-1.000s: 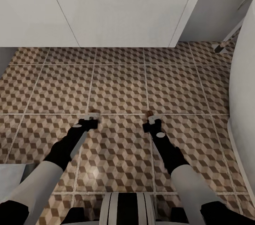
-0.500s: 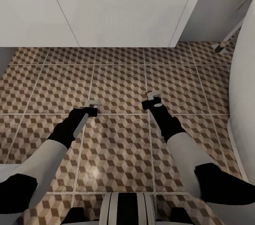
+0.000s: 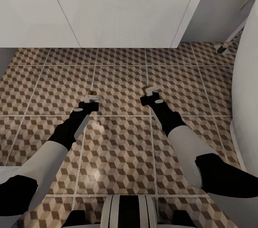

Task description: Take the four mousetraps from the cabinet in the bathroom and place them on the bathroom floor. Make sure all four end up on the same floor surface, and ensure that at least two of them are either under or directly next to the same bathroom sink.

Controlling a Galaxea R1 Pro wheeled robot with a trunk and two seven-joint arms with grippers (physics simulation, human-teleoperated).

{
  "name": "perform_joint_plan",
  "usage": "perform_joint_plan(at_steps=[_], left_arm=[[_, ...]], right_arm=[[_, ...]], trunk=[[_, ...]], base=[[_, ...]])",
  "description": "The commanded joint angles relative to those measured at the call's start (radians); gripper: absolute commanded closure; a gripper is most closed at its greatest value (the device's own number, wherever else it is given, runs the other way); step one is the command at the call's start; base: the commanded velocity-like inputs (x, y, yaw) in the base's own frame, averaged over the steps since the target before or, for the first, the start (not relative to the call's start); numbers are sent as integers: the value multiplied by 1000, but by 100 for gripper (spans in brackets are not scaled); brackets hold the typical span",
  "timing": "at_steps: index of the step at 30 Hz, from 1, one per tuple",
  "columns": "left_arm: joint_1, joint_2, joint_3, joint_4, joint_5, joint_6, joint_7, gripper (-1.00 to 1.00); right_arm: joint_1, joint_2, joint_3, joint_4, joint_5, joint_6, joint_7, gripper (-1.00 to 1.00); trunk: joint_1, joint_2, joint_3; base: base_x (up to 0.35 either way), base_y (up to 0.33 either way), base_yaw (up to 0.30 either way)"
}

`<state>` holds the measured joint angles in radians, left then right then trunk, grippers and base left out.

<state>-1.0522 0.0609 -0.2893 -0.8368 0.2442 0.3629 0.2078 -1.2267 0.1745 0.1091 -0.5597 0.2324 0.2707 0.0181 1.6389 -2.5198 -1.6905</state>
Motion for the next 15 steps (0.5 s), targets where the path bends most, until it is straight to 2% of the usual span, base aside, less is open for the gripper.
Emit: perform_joint_plan(at_steps=[1,5,15], left_arm=[[0,2,-6,-1,7,0,11,100],[1,2,-7,-1,7,-12,15,100],[3,2,-7,-5,6,-13,15,100]], right_arm=[[0,0,1,4,10,2,8,100],[0,0,0,23,11,-38,20,100],[0,0,-2,26,13,-54,22,100]], trunk=[[0,0,-1],[0,0,-1],[0,0,-1]], base=[[0,0,0],[0,0,0],[0,0,0]])
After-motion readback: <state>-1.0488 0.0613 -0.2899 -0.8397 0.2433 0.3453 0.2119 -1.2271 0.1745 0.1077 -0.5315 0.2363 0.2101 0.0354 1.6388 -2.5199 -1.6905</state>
